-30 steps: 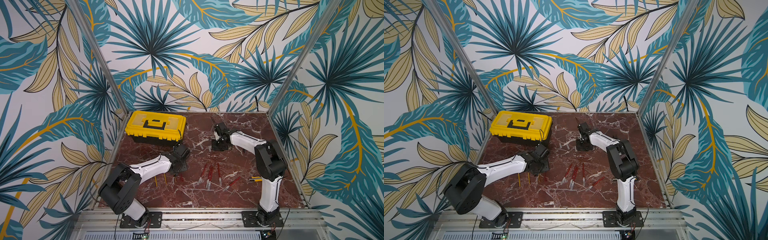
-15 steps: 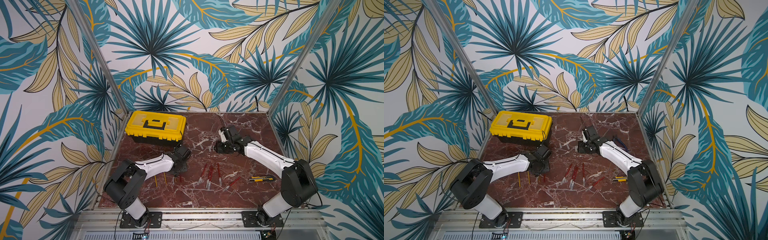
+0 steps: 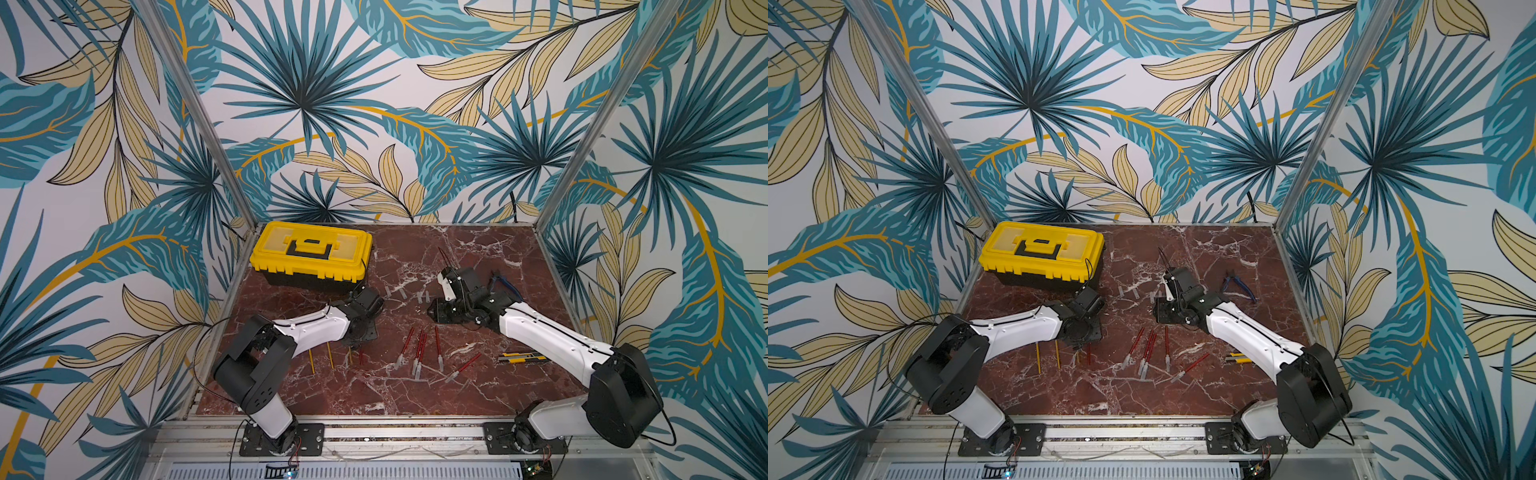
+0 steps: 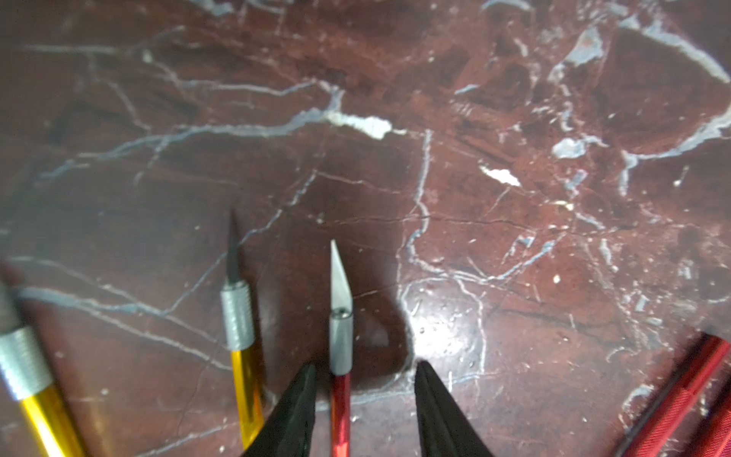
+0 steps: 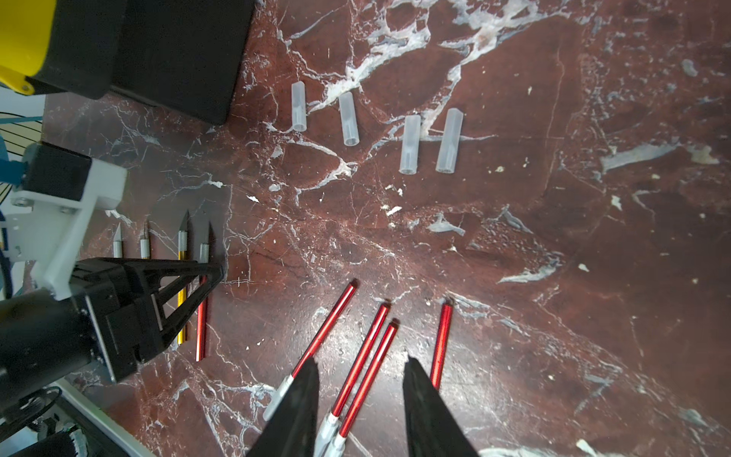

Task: Remove protective caps from carving knives
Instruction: Place the carving knife at the center of the board.

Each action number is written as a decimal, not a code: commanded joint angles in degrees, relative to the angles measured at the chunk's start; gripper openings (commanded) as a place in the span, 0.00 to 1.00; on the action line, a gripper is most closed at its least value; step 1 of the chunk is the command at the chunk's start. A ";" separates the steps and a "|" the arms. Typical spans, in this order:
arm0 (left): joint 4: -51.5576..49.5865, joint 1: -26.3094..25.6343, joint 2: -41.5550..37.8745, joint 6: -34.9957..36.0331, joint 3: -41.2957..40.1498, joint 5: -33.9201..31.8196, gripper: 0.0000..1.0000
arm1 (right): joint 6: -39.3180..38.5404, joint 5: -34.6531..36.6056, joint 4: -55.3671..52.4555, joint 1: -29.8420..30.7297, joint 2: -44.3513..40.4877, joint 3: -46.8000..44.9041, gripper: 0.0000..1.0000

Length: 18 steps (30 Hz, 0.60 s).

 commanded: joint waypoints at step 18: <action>-5.45 -15.31 -9.63 0.41 5.16 -6.99 0.54 | 5.23 -4.22 5.61 2.18 -6.53 -11.07 0.38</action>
